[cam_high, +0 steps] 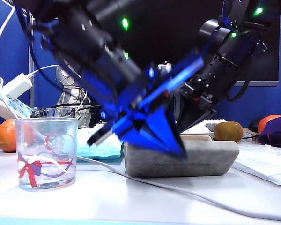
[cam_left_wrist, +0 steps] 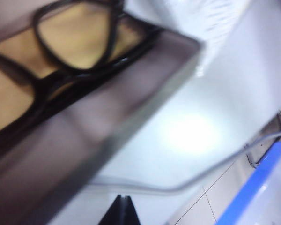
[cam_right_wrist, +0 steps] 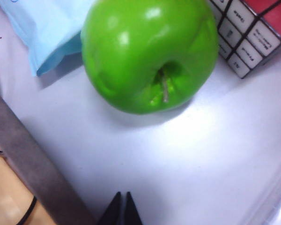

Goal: Pick up the glasses, fold the temples of the glasses, place the glasses into the glasses case, and finally close the glasses case.

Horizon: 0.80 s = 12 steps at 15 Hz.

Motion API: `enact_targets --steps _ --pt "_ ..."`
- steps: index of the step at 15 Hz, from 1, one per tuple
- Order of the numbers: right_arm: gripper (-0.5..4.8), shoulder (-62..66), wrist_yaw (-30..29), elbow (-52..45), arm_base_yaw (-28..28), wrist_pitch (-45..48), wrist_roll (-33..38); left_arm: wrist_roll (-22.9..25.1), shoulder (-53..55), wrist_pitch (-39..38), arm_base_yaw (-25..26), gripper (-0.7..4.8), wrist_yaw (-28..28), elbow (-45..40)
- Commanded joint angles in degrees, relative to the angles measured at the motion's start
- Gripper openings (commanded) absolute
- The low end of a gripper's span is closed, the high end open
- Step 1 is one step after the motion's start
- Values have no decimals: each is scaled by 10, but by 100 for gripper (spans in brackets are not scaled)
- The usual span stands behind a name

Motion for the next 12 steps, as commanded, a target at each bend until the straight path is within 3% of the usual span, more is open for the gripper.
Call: enact_targets --steps 1,12 --pt "-2 7 -5 2 1 -1 0 -10 15 27 -1 -5 -4 1" --pt "-2 11 -39 6 1 -61 -18 -25 30 55 -1 -5 -68 1"
